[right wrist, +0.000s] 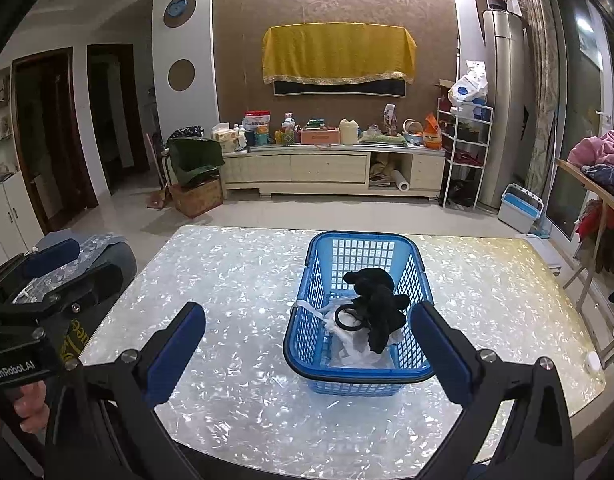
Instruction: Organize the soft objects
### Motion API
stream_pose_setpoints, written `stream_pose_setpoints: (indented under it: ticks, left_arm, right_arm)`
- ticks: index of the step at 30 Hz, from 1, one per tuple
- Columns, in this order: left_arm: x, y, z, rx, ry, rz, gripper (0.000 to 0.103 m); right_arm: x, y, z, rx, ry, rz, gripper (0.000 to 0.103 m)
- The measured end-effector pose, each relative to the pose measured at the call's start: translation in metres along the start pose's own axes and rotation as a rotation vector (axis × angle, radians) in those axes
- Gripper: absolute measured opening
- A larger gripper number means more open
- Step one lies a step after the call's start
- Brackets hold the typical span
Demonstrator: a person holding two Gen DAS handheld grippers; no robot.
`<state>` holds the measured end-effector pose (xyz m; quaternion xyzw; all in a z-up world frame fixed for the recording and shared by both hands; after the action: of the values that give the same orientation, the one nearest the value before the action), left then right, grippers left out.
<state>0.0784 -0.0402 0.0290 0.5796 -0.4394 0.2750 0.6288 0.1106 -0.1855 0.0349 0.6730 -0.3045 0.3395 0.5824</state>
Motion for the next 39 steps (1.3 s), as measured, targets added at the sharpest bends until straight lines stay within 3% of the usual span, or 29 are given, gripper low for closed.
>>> stream_pose_setpoints:
  ticks: [39]
  left_arm:
    - [-0.0016,0.0075,0.0075,0.001,-0.031,0.011,0.09]
  right_arm:
    - [-0.0011,0.0082,-0.0035,0.004,-0.012,0.015,0.103]
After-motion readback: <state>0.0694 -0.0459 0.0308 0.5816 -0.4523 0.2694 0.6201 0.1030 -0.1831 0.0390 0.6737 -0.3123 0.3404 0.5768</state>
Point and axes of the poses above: each gripper's, at about its wrist camera, not at the fingertips, and y roughly against the way its jaws point, z to its right, x to its top, the point moved 2 cm from there along -y, roughly the way its jaws point, and after that the axes turned 7 degrees about -y, right-handed, at the moved point
